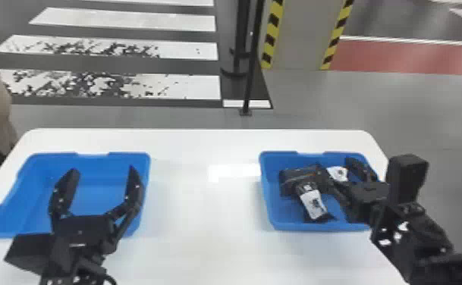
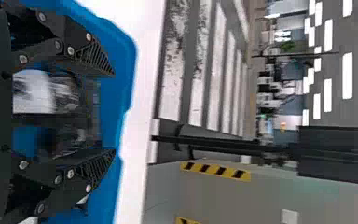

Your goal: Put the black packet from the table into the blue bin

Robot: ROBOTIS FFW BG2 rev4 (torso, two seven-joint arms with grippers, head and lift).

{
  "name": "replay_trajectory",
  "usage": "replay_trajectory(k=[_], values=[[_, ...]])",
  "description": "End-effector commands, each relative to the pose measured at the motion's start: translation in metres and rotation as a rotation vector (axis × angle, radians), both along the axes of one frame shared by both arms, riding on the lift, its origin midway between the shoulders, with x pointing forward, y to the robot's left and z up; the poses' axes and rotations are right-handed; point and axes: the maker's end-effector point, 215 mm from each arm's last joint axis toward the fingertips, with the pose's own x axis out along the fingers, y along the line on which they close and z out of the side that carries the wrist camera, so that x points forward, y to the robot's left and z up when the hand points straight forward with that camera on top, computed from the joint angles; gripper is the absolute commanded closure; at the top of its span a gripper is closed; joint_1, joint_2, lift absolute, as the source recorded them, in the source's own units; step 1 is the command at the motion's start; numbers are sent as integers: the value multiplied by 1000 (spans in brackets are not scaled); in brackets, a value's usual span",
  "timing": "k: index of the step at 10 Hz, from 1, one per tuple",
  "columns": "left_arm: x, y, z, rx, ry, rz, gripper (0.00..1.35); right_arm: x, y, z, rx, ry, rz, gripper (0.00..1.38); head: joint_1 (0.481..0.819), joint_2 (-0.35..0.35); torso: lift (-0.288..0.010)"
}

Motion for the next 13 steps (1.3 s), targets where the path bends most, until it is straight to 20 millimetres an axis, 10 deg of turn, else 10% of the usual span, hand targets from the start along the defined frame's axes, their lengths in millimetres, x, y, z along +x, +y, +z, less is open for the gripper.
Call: replay_trajectory(k=[1, 3, 7, 13], values=[[0, 1, 1, -1, -5, 2, 91, -21, 14, 64, 37, -203, 24, 151, 695, -78, -110], [0, 0, 3, 0, -7, 1, 90, -44, 39, 92, 94, -332, 74, 160, 695, -62, -110], [-1, 1, 0, 1, -3, 1, 93, -73, 52, 51, 178, -289, 95, 160, 695, -16, -110], [-2, 2, 1, 1, -5, 5, 94, -77, 47, 42, 184, -265, 76, 160, 695, -20, -110]])
